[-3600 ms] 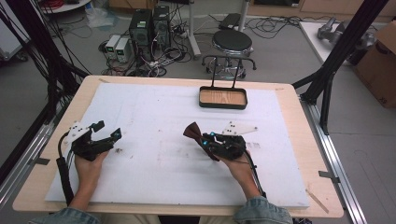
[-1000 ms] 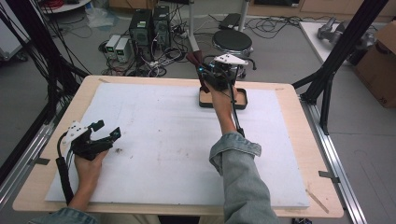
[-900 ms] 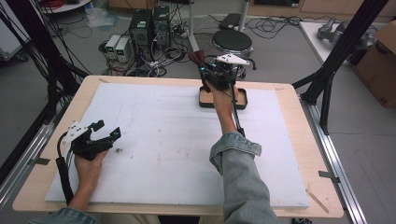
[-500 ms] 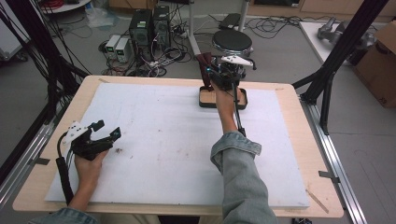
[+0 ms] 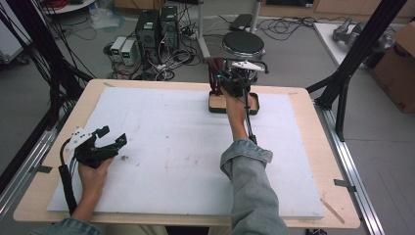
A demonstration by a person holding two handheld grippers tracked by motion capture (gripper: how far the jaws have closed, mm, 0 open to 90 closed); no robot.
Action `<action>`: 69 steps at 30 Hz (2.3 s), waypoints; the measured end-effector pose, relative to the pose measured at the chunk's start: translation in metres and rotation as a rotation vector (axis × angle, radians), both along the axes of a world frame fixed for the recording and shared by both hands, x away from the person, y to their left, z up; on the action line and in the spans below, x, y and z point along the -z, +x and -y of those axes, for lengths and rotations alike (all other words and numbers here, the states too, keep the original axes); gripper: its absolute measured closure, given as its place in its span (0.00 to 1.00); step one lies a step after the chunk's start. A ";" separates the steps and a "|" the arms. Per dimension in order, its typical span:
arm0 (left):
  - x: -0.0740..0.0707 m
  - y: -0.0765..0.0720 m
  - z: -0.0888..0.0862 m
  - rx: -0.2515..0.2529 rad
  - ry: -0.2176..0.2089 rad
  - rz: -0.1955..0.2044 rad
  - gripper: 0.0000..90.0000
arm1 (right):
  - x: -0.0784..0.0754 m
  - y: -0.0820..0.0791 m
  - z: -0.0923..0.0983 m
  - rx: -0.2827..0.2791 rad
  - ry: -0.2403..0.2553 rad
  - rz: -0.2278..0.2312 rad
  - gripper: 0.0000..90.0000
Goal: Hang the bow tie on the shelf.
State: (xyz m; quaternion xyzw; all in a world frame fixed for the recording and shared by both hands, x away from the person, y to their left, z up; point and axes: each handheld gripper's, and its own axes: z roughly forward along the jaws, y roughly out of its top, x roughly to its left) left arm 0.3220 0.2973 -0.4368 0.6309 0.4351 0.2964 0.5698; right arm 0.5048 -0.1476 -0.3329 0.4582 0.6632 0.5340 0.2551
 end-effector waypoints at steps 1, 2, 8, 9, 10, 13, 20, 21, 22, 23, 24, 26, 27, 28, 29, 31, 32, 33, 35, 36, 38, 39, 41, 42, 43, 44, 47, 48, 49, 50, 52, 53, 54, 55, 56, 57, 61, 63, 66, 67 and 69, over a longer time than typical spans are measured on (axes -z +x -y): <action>0.000 0.000 0.000 0.000 -0.001 0.000 0.22 | 0.001 0.000 0.000 0.001 -0.003 0.000 0.83; 0.000 0.000 0.000 0.001 -0.001 0.001 0.22 | 0.002 0.000 0.000 0.002 -0.001 0.001 0.83; 0.000 0.000 0.000 0.001 0.001 0.002 0.22 | 0.007 0.002 0.002 0.008 0.004 -0.016 0.83; 0.000 0.000 0.000 0.001 0.001 0.002 0.22 | 0.007 0.002 0.002 0.011 0.003 -0.017 0.83; 0.000 0.000 0.000 0.001 0.001 0.001 0.22 | 0.007 0.002 0.002 0.010 0.006 -0.019 0.83; 0.000 0.000 0.000 0.001 0.001 0.002 0.22 | 0.009 0.003 0.003 0.013 0.005 -0.028 0.83; 0.000 0.000 0.000 0.002 0.000 0.001 0.22 | 0.014 0.006 0.005 0.017 0.008 -0.048 0.82; 0.000 0.000 0.000 0.002 0.000 0.001 0.22 | 0.014 0.006 0.006 0.017 0.012 -0.053 0.82; 0.000 0.000 0.000 0.002 0.000 0.002 0.22 | 0.015 0.006 0.006 0.017 0.015 -0.055 0.82; 0.000 0.000 0.001 0.001 0.000 0.002 0.22 | 0.016 0.007 0.007 0.018 0.014 -0.055 0.82; 0.000 0.000 0.000 0.002 0.000 0.001 0.22 | 0.016 0.007 0.007 0.021 0.015 -0.057 0.82; 0.000 0.000 0.000 0.003 0.001 0.002 0.22 | 0.017 0.007 0.008 0.023 0.016 -0.065 0.82; 0.000 0.000 0.001 0.001 0.001 0.003 0.22 | 0.017 0.007 0.009 0.023 0.016 -0.067 0.82; 0.000 0.000 0.001 0.002 0.001 0.001 0.22 | 0.018 0.007 0.009 0.025 0.017 -0.069 0.82; 0.000 0.000 0.000 0.003 0.001 0.001 0.22 | 0.018 0.007 0.009 0.024 0.017 -0.071 0.81; 0.000 0.000 0.001 0.002 0.000 0.000 0.22 | 0.018 0.007 0.009 0.022 0.017 -0.072 0.81; 0.000 0.000 0.001 0.002 0.000 0.000 0.22 | 0.018 0.007 0.009 0.021 0.016 -0.071 0.80; 0.000 0.000 0.000 0.002 0.002 0.001 0.22 | 0.018 0.007 0.009 0.019 0.015 -0.072 0.80; 0.000 0.000 0.001 0.002 0.001 0.002 0.22 | 0.019 0.007 0.009 0.021 0.013 -0.078 0.77; 0.000 0.000 0.000 0.003 0.001 0.001 0.22 | 0.019 0.007 0.009 0.020 0.013 -0.083 0.76; 0.000 0.000 0.001 0.003 0.000 0.000 0.22 | 0.019 0.007 0.009 0.013 0.008 -0.088 0.76; 0.000 0.000 0.001 0.003 0.000 0.002 0.22 | 0.019 0.007 0.009 0.009 0.008 -0.084 0.76; 0.000 0.000 0.001 0.003 0.000 0.002 0.22 | 0.017 0.006 0.008 0.003 0.009 -0.076 0.74; 0.000 0.000 0.001 0.002 -0.001 0.001 0.22 | 0.016 0.005 0.007 0.000 0.011 -0.071 0.73; 0.000 0.000 0.001 0.003 -0.001 0.002 0.22 | 0.015 0.004 0.007 -0.006 0.011 -0.065 0.73; 0.000 0.000 0.001 0.003 0.000 0.002 0.22 | 0.014 0.004 0.007 -0.006 0.007 -0.062 0.72; 0.000 0.000 0.001 0.004 0.000 0.002 0.22 | 0.010 0.001 0.008 -0.015 0.010 -0.055 0.70; 0.000 0.000 0.001 0.003 0.000 0.002 0.22 | 0.009 0.000 0.008 -0.015 0.013 -0.052 0.69; 0.000 0.000 0.001 0.004 0.000 0.001 0.22 | 0.007 -0.001 0.009 -0.019 0.015 -0.047 0.68; 0.000 0.000 0.001 0.003 -0.001 0.002 0.22 | 0.005 -0.002 0.010 -0.024 0.018 -0.039 0.67; 0.000 0.000 0.001 0.004 0.000 0.000 0.22 | 0.001 -0.005 0.010 -0.032 0.026 -0.028 0.63; 0.000 0.000 0.001 0.003 0.000 0.002 0.22 | -0.001 -0.006 0.011 -0.039 0.027 -0.019 0.61; 0.000 0.000 0.001 0.003 -0.001 0.001 0.22 | -0.003 -0.008 0.011 -0.045 0.029 -0.015 0.60; 0.000 0.000 0.001 0.003 0.000 0.001 0.22 | -0.005 -0.009 0.012 -0.053 0.026 -0.010 0.58; 0.000 0.000 0.001 0.003 -0.001 0.001 0.22 | -0.006 -0.011 0.012 -0.056 0.022 -0.005 0.57; 0.000 0.000 0.001 0.003 -0.001 0.000 0.22 | -0.008 -0.013 0.013 -0.060 0.021 0.001 0.55; 0.000 0.000 0.001 0.004 0.004 0.001 0.22 | -0.017 -0.020 0.015 -0.065 0.014 0.021 0.51; 0.000 0.000 0.001 0.003 0.005 0.002 0.22 | -0.020 -0.023 0.017 -0.068 0.013 0.027 0.49; 0.000 0.000 0.001 0.004 0.005 0.004 0.22 | -0.025 -0.029 0.023 -0.074 -0.004 0.031 0.46; 0.000 0.000 0.002 0.004 0.005 0.005 0.22 | -0.027 -0.031 0.025 -0.076 -0.002 0.030 0.45; 0.000 0.001 0.002 0.003 0.006 0.004 0.22 | -0.031 -0.035 0.029 -0.076 0.001 0.031 0.44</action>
